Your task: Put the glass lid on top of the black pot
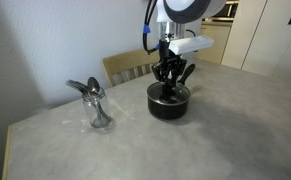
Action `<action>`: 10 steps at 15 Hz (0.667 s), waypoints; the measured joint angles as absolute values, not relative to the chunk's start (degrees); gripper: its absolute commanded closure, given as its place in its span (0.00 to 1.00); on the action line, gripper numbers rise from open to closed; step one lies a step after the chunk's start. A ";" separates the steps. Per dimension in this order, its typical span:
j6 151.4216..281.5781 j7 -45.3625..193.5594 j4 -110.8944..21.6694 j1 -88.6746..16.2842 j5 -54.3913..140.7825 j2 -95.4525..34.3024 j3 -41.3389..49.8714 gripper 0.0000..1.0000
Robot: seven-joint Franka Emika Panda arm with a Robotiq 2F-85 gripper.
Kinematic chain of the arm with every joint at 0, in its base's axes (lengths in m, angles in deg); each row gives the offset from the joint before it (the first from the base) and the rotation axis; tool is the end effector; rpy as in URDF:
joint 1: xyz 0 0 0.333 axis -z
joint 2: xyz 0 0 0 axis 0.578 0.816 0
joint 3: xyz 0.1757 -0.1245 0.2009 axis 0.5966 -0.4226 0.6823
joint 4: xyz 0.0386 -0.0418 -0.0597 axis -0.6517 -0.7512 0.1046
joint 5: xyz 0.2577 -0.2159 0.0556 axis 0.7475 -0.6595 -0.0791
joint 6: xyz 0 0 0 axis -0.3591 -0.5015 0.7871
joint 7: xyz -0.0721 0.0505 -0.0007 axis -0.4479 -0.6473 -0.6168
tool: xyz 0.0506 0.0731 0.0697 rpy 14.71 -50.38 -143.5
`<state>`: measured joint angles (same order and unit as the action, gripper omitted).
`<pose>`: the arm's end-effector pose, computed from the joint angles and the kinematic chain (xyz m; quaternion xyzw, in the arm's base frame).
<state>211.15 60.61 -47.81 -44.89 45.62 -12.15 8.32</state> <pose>0.6175 0.1047 0.2606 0.9974 -0.0707 -0.0100 0.0055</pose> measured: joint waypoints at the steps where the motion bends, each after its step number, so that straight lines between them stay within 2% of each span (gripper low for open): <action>1: 211.25 60.61 -47.81 -44.72 45.92 -12.15 8.31 0.45; 2: 211.35 60.61 -47.81 -44.57 46.08 -12.15 8.31 0.33; 6: 211.40 61.08 -47.92 -43.76 46.08 -12.04 8.25 0.05; 8: 211.40 61.95 -47.91 -43.47 46.08 -12.18 8.24 0.00; 10: 211.38 62.83 -47.83 -43.33 46.07 -12.52 8.24 0.00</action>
